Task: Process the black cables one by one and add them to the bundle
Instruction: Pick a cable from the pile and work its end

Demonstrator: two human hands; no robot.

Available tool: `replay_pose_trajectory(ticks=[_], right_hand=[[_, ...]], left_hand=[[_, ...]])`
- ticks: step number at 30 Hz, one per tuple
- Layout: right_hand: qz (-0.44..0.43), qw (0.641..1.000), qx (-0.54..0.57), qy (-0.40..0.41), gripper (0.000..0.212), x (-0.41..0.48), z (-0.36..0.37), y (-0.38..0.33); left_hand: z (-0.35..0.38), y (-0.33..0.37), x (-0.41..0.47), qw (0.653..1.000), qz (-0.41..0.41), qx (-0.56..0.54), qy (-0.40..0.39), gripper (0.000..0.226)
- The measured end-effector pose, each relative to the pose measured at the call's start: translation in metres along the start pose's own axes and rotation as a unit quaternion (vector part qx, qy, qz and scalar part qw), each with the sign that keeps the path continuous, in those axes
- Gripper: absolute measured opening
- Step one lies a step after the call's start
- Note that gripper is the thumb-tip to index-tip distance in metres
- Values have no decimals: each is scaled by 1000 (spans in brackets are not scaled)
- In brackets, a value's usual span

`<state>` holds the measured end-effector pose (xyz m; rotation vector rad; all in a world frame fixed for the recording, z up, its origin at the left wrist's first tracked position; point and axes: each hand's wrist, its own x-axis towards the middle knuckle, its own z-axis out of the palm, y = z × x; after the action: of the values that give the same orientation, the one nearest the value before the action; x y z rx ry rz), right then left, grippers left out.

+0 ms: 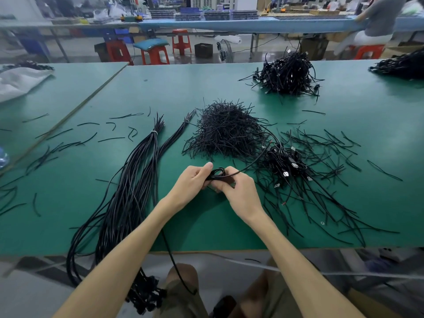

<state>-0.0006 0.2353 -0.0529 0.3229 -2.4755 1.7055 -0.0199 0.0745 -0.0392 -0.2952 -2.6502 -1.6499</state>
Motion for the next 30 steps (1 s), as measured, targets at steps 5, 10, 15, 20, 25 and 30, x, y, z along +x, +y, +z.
replay_pose_trajectory(ticks=[5,10,15,20,25,30], right_hand=[[-13,1000,12,-12,13,-1,1,0],[12,998,25,50,11,2,-2,1],[35,993,92,68,12,4,-7,3],[36,997,66,28,11,5,-4,4],[42,994,95,30,11,4,-4,6],[36,996,84,25,13,4,-6,4]], left_hand=[[-1,-1,1,1000,-5,-20,-15,69],[2,-6,-1,997,67,33,34,28],[8,-6,-10,953,169,249,30,40],[8,0,-18,925,206,312,74,35],[14,5,-19,925,185,325,69,33],[11,1,-18,925,190,323,61,28]])
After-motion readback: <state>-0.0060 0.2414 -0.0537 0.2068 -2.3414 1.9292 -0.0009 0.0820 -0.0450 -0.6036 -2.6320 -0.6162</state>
